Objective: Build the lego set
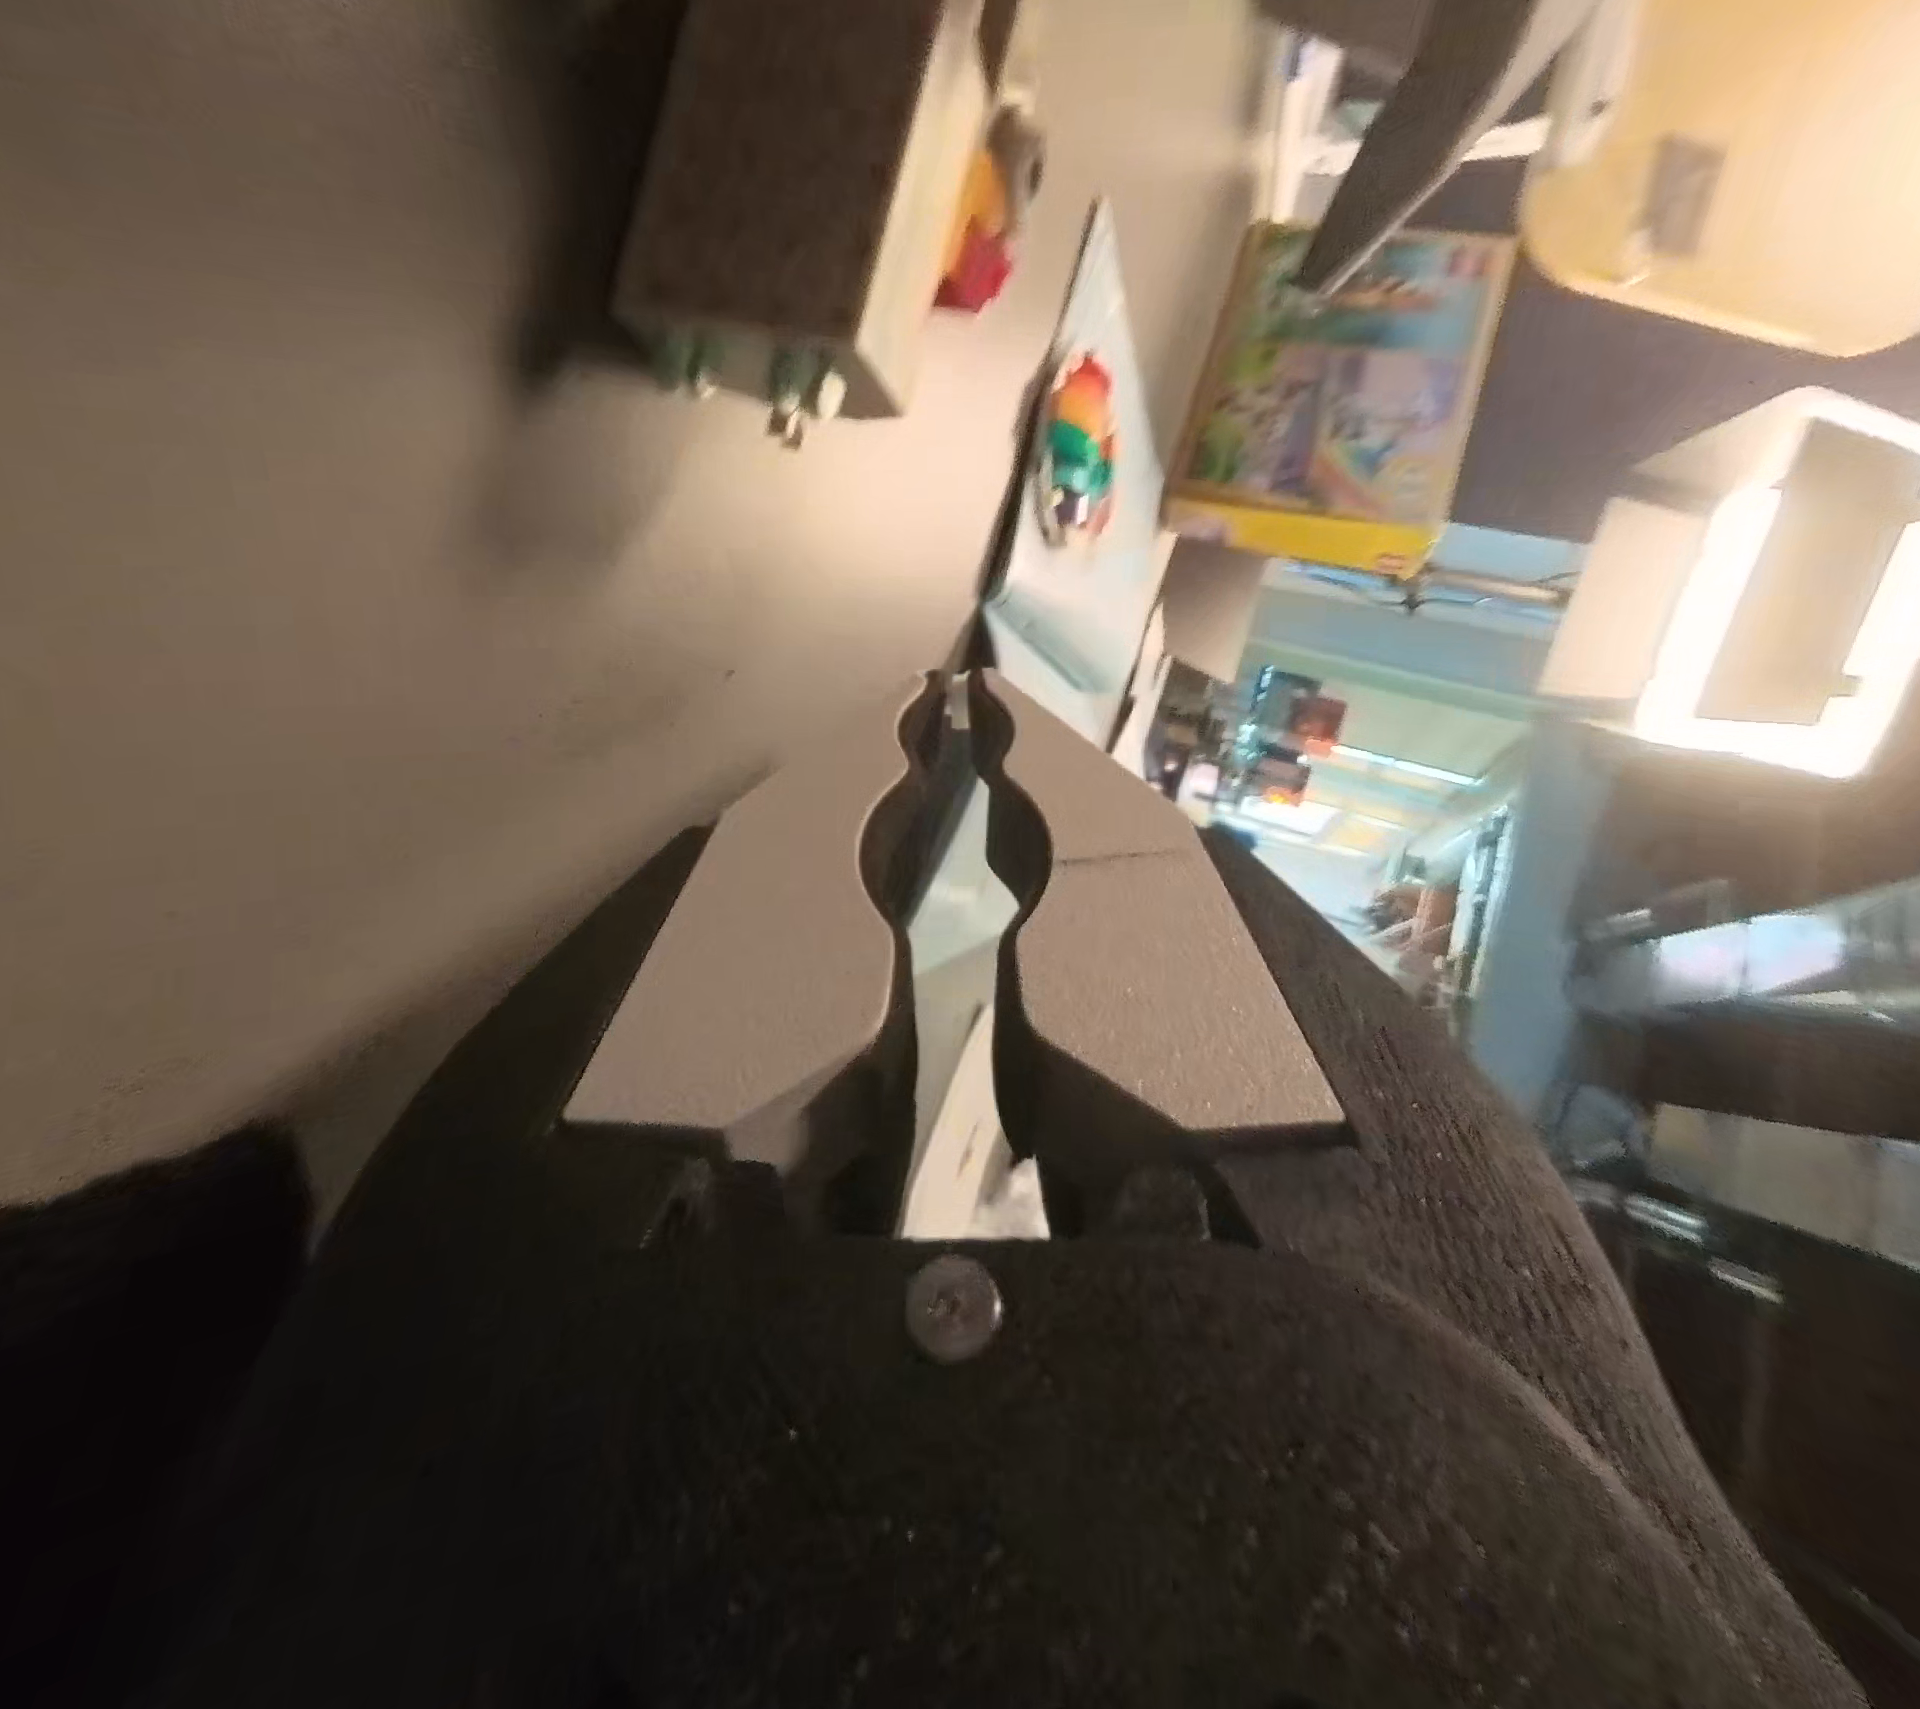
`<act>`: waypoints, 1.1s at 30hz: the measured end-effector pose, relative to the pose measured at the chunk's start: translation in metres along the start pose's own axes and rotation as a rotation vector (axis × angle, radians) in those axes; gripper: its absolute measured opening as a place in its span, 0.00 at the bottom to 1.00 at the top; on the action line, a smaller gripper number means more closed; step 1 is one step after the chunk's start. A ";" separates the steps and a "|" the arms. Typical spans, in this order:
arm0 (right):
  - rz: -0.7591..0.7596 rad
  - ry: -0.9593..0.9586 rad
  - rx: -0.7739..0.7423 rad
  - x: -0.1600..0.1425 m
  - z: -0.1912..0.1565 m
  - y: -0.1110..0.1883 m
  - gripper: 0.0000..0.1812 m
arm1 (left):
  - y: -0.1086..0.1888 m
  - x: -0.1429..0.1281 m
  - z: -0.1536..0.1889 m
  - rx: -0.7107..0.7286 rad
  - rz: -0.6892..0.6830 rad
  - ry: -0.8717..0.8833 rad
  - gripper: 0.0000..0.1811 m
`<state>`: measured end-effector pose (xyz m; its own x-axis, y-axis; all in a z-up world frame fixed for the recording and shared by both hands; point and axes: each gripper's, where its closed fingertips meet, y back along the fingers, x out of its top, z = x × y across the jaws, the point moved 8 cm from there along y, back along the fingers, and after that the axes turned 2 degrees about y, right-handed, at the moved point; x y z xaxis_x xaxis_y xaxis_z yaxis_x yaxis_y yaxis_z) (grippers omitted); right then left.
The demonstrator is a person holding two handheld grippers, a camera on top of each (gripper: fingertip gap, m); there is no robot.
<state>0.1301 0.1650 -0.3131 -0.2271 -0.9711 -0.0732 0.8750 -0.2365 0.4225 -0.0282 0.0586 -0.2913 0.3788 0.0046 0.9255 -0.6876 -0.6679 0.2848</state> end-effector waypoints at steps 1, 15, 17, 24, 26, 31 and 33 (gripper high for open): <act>-0.011 -0.010 0.034 -0.002 -0.002 0.000 0.01 | 0.000 0.000 0.000 0.001 -0.005 0.005 0.31; -0.045 -0.301 0.282 -0.004 -0.006 -0.001 0.02 | -0.001 -0.002 -0.004 -0.016 -0.034 0.076 0.31; -0.044 -0.336 0.303 -0.003 -0.005 0.000 0.02 | -0.001 -0.002 -0.004 -0.017 -0.036 0.077 0.31; -0.008 -0.460 0.349 -0.004 -0.003 0.002 0.02 | -0.002 -0.002 -0.004 -0.024 -0.035 0.079 0.31; 0.019 -0.516 0.361 -0.006 -0.002 0.002 0.03 | -0.002 -0.002 -0.004 -0.027 -0.034 0.081 0.31; 0.120 -0.701 0.405 -0.014 0.001 0.004 0.12 | -0.002 -0.002 -0.004 -0.030 -0.031 0.081 0.30; 0.208 -0.833 0.427 -0.019 0.006 0.008 0.14 | -0.002 -0.002 -0.004 -0.027 -0.026 0.080 0.30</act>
<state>0.1391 0.1812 -0.3028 -0.4599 -0.6186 0.6371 0.7400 0.1296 0.6600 -0.0303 0.0629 -0.2923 0.3469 0.0815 0.9343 -0.6949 -0.6467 0.3144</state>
